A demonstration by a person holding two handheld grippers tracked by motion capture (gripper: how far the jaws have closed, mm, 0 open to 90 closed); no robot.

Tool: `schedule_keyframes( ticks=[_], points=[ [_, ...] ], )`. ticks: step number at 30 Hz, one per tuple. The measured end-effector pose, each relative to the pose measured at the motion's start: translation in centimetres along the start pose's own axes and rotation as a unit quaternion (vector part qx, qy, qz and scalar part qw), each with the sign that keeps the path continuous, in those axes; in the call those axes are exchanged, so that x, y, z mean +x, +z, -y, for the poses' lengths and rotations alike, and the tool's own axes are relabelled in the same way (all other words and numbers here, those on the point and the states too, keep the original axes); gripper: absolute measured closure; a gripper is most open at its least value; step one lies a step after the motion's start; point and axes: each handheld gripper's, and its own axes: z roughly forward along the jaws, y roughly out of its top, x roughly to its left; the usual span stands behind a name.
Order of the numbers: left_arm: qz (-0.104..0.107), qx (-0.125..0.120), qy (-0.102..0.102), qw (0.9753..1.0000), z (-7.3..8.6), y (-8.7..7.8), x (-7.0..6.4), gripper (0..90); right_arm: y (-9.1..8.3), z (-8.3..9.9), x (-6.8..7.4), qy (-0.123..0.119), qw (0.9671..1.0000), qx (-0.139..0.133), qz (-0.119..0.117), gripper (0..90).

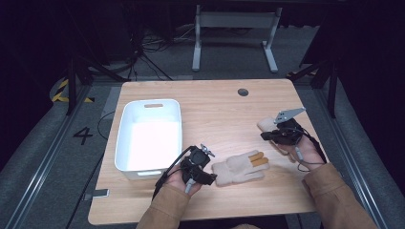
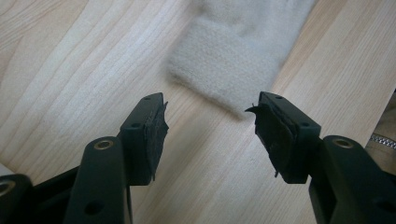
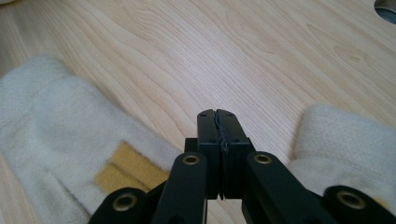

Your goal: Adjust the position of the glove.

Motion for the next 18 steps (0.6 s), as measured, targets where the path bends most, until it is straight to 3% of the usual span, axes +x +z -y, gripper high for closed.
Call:
schedule_keyframes(
  ticks=[9,18],
  points=[
    [0.013,-0.004,0.015,0.9998,-0.2,-0.4,-0.5,43.6,1.2,-0.4,1.0,-0.01,0.9998,0.011,-0.014,89.1],
    [0.034,0.018,0.029,0.9988,-0.3,-0.2,-1.2,43.2,3.2,-0.6,2.2,-0.025,0.9987,0.038,-0.024,89.1]
  ],
)
